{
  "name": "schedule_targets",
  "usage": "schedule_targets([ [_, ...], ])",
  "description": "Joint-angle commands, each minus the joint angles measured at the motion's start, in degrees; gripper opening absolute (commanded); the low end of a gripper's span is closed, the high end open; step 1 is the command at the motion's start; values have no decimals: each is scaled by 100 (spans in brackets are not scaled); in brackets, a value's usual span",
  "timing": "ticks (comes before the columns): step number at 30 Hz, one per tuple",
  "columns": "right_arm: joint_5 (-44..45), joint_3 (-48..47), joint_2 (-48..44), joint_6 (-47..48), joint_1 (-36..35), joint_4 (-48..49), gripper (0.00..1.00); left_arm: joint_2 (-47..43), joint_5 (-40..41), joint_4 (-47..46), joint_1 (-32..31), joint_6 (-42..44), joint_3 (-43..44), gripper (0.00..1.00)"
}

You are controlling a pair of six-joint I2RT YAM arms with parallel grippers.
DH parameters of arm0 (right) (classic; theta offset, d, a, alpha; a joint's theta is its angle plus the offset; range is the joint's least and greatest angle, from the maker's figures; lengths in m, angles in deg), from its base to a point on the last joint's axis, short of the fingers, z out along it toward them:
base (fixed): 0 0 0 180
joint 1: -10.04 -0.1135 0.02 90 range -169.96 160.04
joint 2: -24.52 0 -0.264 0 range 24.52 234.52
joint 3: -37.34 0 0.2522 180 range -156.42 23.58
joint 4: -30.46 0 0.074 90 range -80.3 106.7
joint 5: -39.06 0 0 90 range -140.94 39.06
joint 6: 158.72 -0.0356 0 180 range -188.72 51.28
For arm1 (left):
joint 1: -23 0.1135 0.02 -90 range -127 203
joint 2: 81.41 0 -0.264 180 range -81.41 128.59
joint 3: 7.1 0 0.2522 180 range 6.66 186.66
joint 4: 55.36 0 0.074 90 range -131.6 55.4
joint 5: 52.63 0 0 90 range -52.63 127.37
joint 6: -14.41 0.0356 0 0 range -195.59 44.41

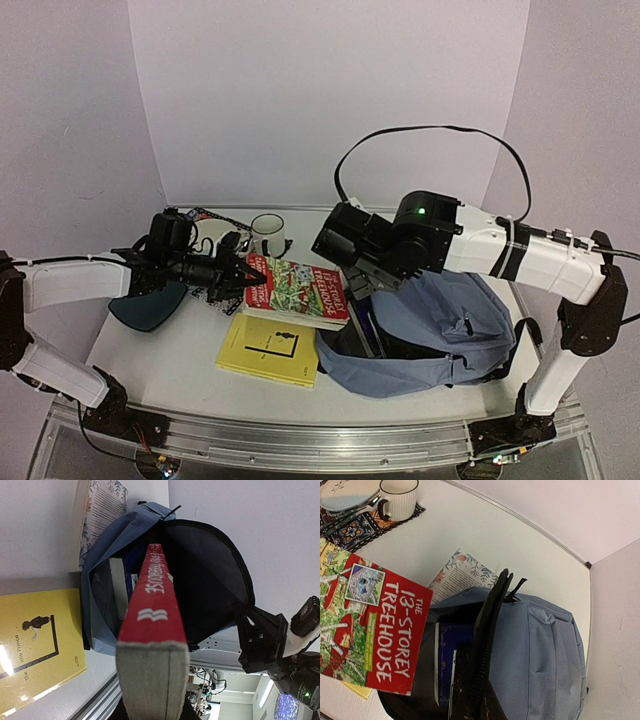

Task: Pack the student bag
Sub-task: Pick up the largest pocket of the bag from the student bag, then place the book in the largest pocket of the bag.

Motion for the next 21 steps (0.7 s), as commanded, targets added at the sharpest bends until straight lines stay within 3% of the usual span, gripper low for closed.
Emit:
schedule_targets([
  [1, 448, -203, -244, 241, -33, 866, 0, -18, -216, -608, -183, -204, 531, 0],
  [13, 218, -82, -296, 500, -16, 1666, 0, 1161, -187, -1538, -986, -611, 1202, 0],
  [21, 21, 62, -384, 584, 1, 2081, 0, 2223, 129, -2010, -1375, -753, 2096, 0],
])
